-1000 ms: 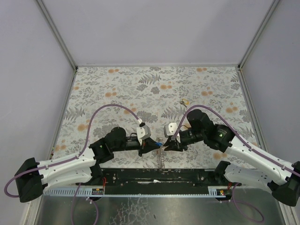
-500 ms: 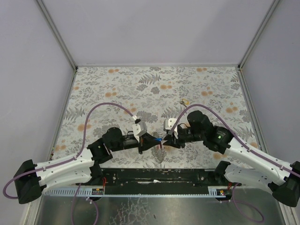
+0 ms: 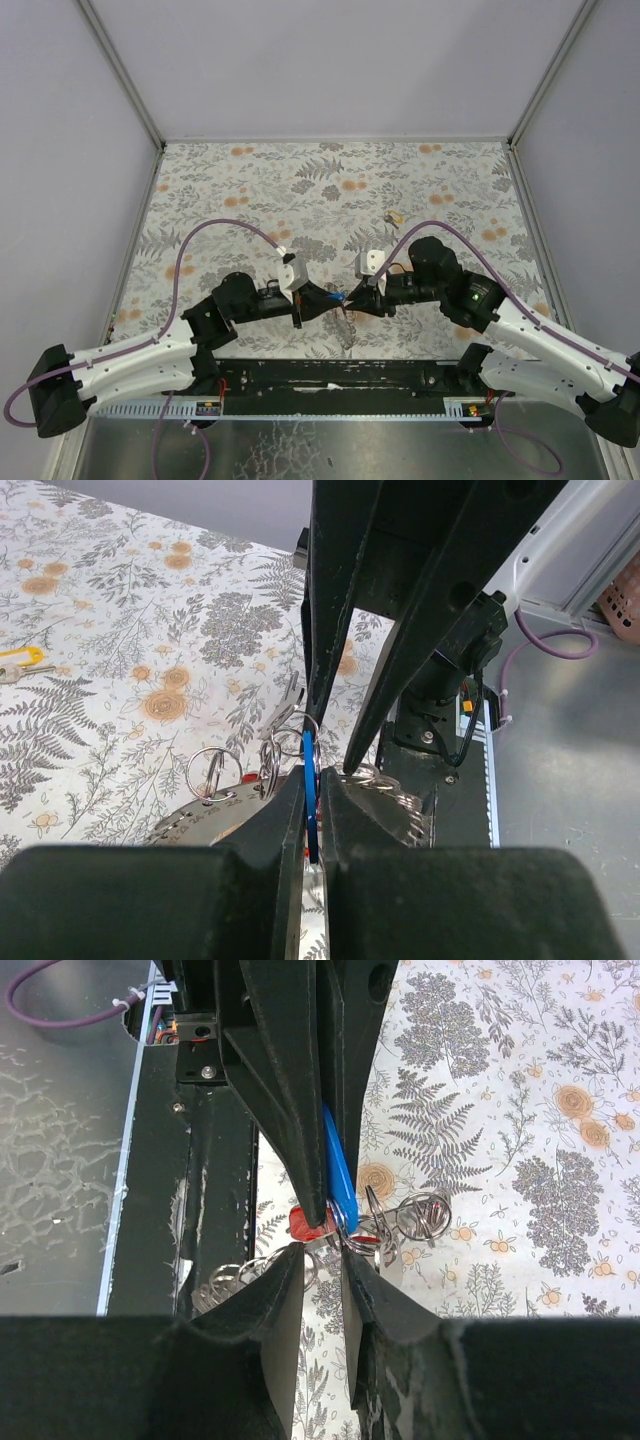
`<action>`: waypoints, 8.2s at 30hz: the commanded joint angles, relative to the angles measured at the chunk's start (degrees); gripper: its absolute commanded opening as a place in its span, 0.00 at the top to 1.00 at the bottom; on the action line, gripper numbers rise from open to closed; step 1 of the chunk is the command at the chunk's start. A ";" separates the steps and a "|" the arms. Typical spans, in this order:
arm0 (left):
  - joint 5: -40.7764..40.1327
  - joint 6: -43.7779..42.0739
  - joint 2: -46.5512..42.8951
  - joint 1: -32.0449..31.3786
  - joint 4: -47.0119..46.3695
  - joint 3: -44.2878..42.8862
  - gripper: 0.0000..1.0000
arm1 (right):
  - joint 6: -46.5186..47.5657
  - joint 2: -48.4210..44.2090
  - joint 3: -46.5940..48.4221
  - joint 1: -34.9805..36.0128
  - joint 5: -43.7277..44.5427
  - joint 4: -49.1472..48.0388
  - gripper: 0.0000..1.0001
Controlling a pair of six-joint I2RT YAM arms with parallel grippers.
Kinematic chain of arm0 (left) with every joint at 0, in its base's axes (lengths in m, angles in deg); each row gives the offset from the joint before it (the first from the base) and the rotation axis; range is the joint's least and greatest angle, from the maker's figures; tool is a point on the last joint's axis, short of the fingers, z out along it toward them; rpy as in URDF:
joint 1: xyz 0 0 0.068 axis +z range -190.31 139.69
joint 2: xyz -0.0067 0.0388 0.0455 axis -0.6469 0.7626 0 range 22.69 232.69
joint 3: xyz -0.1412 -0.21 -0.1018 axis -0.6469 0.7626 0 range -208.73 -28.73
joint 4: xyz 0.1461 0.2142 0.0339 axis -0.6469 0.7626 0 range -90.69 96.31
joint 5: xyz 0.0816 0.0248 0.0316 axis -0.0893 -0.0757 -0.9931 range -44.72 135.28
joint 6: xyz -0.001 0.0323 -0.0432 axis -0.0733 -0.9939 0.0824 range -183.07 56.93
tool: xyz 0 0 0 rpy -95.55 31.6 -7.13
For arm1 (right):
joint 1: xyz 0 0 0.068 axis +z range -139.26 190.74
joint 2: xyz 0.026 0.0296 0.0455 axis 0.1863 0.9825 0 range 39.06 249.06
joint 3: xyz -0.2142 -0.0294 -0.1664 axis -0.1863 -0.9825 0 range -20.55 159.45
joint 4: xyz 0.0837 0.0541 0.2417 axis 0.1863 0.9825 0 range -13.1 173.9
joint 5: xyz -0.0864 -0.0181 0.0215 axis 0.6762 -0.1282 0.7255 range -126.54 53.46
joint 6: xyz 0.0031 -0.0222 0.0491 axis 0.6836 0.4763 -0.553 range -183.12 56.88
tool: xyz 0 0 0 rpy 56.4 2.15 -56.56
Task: Remove the keys from the keyring
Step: Remove the key from the keyring.
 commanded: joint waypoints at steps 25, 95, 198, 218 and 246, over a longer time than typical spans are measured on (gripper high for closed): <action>5.63 0.51 1.80 -0.05 -7.37 -2.03 1.00 | -11.51 -0.70 -0.15 0.27 -0.35 -10.92 0.99; 12.56 8.74 -3.68 6.36 -11.14 4.87 0.49 | -0.85 -2.59 -0.07 -1.13 -5.72 -5.04 1.00; 14.39 -3.84 5.31 4.71 17.68 -14.38 1.00 | -1.17 1.48 1.60 -0.40 -4.46 -7.60 0.73; 15.18 -5.29 5.86 4.47 20.84 -16.27 1.00 | 1.25 1.53 2.37 -0.41 -5.26 -5.73 0.67; 11.59 0.89 0.27 4.66 10.84 -9.42 0.73 | -2.39 -1.96 1.77 0.30 -7.03 -9.03 1.00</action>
